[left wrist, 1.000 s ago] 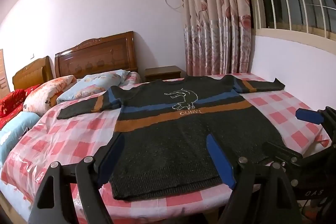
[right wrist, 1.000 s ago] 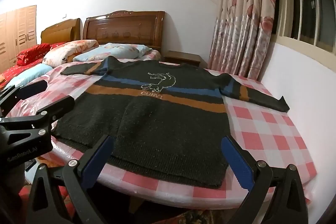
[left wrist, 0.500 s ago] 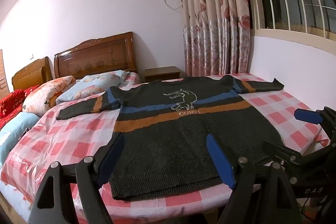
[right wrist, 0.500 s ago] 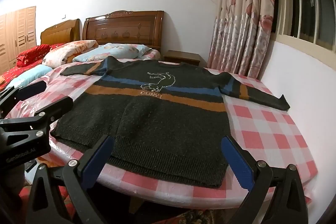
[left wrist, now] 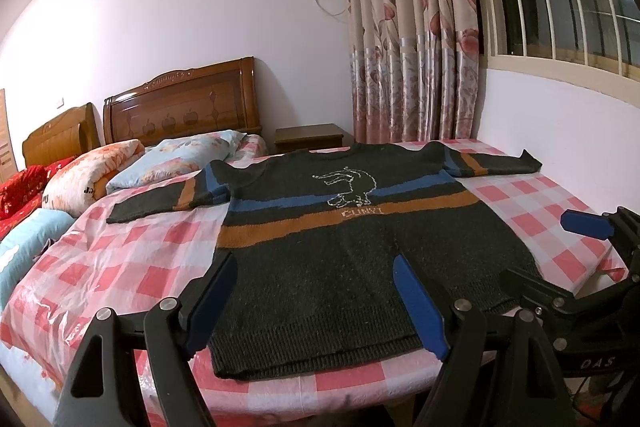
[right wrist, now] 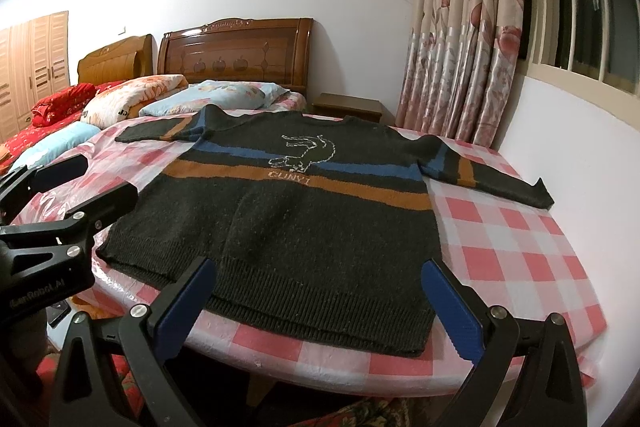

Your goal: Fold small clothes

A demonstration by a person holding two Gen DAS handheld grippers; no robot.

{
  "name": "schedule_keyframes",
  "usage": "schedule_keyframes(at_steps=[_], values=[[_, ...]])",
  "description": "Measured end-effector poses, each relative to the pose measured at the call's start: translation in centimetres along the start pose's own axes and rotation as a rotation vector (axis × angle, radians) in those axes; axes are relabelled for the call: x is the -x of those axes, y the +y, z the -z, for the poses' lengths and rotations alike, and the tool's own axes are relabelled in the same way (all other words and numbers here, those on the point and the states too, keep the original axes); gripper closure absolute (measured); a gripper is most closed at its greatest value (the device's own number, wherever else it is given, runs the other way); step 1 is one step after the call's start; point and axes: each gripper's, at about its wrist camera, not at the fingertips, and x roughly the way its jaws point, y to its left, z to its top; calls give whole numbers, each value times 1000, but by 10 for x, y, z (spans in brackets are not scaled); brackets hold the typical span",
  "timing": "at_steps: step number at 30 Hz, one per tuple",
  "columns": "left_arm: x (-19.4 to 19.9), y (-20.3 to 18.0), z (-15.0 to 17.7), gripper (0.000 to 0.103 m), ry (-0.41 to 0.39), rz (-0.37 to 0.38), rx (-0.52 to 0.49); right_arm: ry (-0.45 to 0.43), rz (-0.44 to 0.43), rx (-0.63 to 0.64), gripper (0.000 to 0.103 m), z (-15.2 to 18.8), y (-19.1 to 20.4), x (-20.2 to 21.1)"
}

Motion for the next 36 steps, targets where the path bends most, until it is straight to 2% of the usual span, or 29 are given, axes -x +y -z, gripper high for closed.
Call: schedule_keyframes(at_steps=[36], values=[[-3, 3, 2, 21, 10, 3, 6, 16, -10, -20, 0, 0, -2, -3]])
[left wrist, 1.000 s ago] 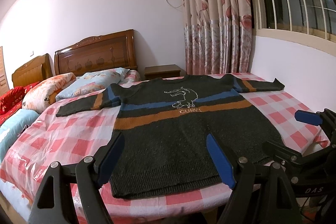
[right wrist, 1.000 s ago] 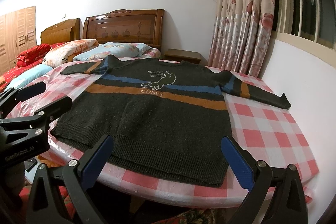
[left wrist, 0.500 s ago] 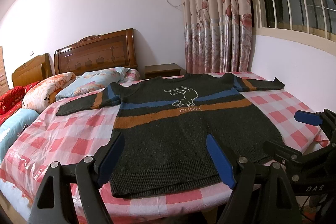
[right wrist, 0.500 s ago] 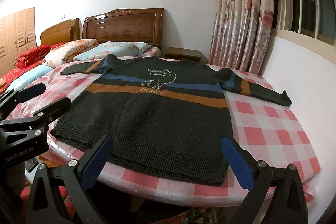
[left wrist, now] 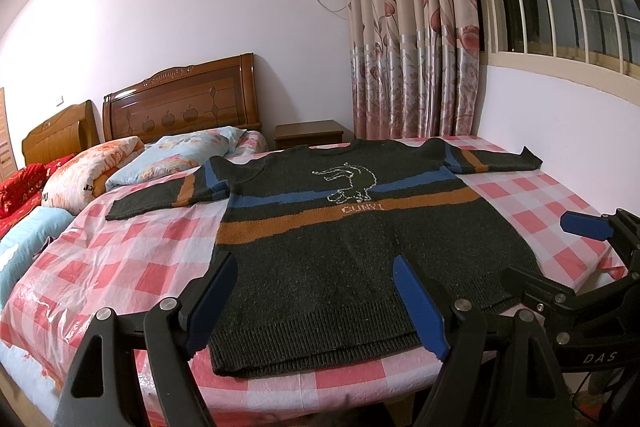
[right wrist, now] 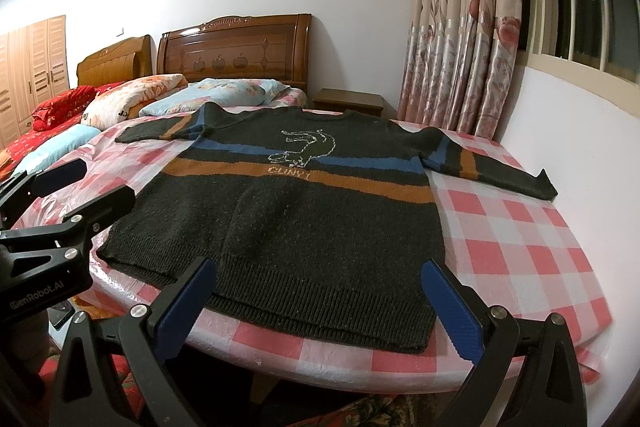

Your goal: Fold small clothes

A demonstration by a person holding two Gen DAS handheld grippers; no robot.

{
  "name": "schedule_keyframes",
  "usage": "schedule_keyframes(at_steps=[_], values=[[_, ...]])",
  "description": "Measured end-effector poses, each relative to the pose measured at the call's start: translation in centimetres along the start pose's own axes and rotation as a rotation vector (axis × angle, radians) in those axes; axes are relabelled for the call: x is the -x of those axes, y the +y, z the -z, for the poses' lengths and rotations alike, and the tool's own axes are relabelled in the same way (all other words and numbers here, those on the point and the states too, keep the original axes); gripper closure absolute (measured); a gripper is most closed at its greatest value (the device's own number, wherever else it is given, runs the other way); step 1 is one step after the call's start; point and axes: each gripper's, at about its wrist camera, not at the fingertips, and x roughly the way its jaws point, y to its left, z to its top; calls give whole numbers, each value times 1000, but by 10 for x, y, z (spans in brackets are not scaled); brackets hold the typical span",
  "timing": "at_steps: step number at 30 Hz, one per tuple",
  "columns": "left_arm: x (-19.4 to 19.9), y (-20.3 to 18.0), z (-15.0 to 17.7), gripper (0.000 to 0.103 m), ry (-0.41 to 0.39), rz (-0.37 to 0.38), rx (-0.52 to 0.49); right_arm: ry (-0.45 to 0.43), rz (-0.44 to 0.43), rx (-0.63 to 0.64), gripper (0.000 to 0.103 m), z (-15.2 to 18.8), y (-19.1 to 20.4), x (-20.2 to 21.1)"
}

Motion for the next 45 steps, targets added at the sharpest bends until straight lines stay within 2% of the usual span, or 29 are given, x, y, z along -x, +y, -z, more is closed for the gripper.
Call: schedule_keyframes(at_steps=[38, 45], values=[[-2, -1, 7, 21, 10, 2, 3, 4, -5, -8, 0, 0, -3, -2], [-12, 1, 9, 21, 52, 14, 19, 27, -14, -28, 0, 4, -5, -6]])
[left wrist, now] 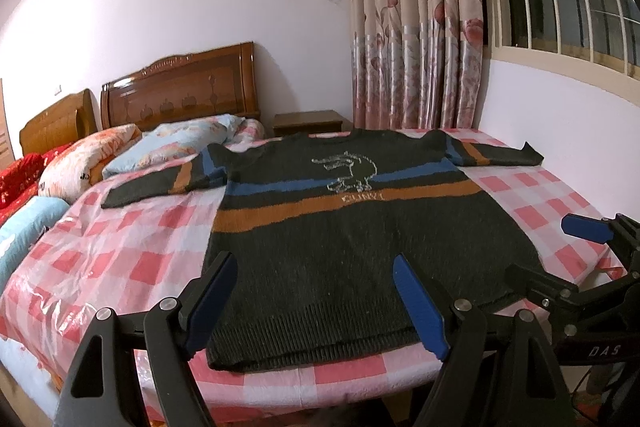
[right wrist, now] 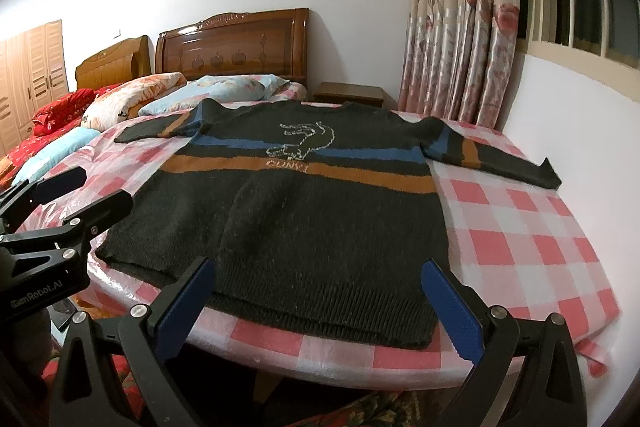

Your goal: Fold small clothes

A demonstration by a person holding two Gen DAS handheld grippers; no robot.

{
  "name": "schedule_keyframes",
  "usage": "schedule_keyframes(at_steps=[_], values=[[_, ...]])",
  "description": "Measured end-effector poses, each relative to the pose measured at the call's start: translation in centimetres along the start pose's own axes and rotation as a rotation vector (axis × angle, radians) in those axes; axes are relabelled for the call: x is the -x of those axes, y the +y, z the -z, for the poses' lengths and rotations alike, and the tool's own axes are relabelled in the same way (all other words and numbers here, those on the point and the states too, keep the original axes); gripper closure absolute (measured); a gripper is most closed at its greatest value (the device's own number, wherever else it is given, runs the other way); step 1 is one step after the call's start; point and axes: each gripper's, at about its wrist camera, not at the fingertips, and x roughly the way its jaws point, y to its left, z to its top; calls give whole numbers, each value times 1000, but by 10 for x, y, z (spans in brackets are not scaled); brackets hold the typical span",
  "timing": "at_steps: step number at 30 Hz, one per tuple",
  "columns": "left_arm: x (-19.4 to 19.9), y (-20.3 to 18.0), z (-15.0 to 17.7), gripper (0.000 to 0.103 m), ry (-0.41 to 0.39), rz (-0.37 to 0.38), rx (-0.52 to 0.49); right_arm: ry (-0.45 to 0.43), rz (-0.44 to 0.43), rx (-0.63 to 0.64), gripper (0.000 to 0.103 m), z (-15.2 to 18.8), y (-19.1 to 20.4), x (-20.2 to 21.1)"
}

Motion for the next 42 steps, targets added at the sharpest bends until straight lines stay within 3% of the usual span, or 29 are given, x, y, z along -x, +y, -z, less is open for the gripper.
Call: schedule_keyframes(at_steps=[3, 7, 13, 21, 25, 29, 34, 37, 39, 42], values=[[-15, 1, -2, 21, 56, 21, 6, 27, -16, -36, 0, -1, -11, -11], [-70, 3, -24, 21, 181, 52, -9, 78, -29, -131, 0, -17, -49, -45], [-183, 7, -73, 21, 306, 54, -8, 191, 85, -359, 0, -54, -144, -120], [-284, 20, -90, 22, 365, -19, -42, 286, 271, -596, 0, -71, -275, -187], [-301, 37, -94, 22, 380, 53, 41, 280, 358, -669, 0, -76, -325, -209], [-308, 40, -95, 14, 385, 52, 36, 271, 424, -692, 0, -89, -358, -231], [-314, 40, -98, 1, 429, 112, 25, 277, 462, -679, 0, -109, -381, -259], [-316, 39, -98, 0, 446, 118, 11, 266, 510, -636, 0, -112, -379, -263], [-317, 37, -98, 0, 446, 112, 4, 217, 501, -634, 0, -112, -376, -257], [-317, 37, -98, 0, 441, 110, 5, 150, 415, -677, 0, -105, -379, -246]])
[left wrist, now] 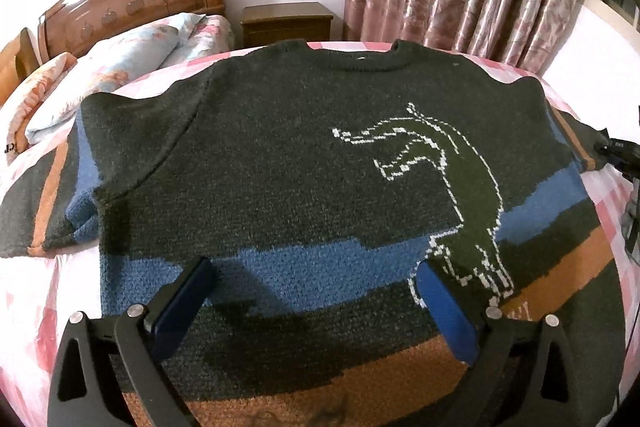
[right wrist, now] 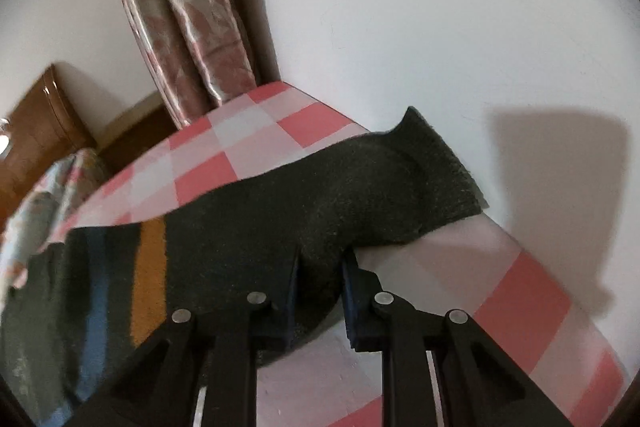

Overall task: Fold small clothes
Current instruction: 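Grasp the sweater sleeve cuff with the right gripper and lift it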

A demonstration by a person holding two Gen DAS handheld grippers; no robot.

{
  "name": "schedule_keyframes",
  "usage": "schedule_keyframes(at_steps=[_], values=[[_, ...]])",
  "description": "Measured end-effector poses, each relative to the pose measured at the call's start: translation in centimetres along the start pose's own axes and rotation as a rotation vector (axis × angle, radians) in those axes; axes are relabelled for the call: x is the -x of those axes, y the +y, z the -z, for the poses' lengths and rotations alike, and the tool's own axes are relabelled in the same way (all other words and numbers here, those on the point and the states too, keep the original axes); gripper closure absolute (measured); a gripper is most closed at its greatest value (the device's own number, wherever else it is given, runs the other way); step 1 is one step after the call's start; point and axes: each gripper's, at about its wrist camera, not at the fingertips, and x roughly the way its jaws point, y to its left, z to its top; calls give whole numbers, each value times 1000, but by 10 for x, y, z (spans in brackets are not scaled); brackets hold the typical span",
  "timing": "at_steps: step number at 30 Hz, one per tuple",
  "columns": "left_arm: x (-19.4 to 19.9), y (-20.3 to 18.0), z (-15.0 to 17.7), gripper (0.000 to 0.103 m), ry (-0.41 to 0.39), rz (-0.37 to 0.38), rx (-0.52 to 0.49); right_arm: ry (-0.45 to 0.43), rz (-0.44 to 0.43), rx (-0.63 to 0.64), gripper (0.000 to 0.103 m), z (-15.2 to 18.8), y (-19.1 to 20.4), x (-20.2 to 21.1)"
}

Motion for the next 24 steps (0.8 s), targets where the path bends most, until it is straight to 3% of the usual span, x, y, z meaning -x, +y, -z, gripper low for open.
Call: schedule_keyframes(at_steps=[4, 6, 8, 13, 15, 18, 19, 21, 24], values=[[0, 1, 0, 0, -3, 1, -1, -67, -93, -43, 0, 3, -12, 18], [1, 1, 1, 0, -4, 0, -1, -148, -170, -43, 0, 8, -14, 39], [1, 1, 1, 0, -6, 2, 1, -211, -186, 9, 0, 12, -5, 56], [1, 2, 0, 0, -9, 4, 5, -346, -265, 351, 0, 37, 90, 116], [1, 4, 0, 1, -13, 13, 14, -374, -333, 572, 0, 65, 148, 143], [4, 11, 0, 1, -26, 38, 45, -290, -455, 934, 0, 121, 221, 158], [5, 13, 0, 1, -31, 49, 56, -282, -456, 1020, 0, 140, 235, 160], [6, 16, 1, 1, -38, 65, 72, -276, -447, 1076, 0, 161, 244, 161], [7, 20, 1, 1, -49, 92, 94, -189, -433, 1014, 0, 168, 232, 153]])
